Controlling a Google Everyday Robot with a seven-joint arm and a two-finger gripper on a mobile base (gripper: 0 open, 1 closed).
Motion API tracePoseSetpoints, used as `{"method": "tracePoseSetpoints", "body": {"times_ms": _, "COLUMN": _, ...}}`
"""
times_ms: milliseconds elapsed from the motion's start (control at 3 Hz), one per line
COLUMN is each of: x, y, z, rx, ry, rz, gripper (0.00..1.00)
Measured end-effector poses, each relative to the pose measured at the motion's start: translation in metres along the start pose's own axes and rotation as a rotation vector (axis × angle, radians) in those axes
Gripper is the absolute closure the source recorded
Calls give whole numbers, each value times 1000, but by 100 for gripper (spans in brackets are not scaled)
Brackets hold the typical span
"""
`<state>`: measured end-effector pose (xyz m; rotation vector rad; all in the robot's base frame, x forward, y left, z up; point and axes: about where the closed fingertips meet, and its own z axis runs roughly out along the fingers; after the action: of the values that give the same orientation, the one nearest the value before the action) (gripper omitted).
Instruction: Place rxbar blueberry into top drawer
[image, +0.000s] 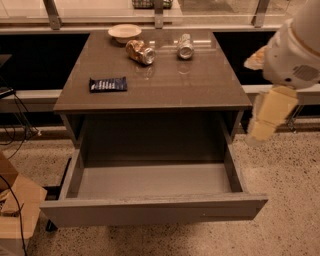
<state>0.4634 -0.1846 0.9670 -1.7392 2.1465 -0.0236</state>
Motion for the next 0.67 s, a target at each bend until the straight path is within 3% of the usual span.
{"method": "tracePoseSetpoints", "body": {"times_ms": 667, "x": -92, "y": -33, "z": 60, "rx": -67, "ry": -176, "rz": -114, "gripper": 0}}
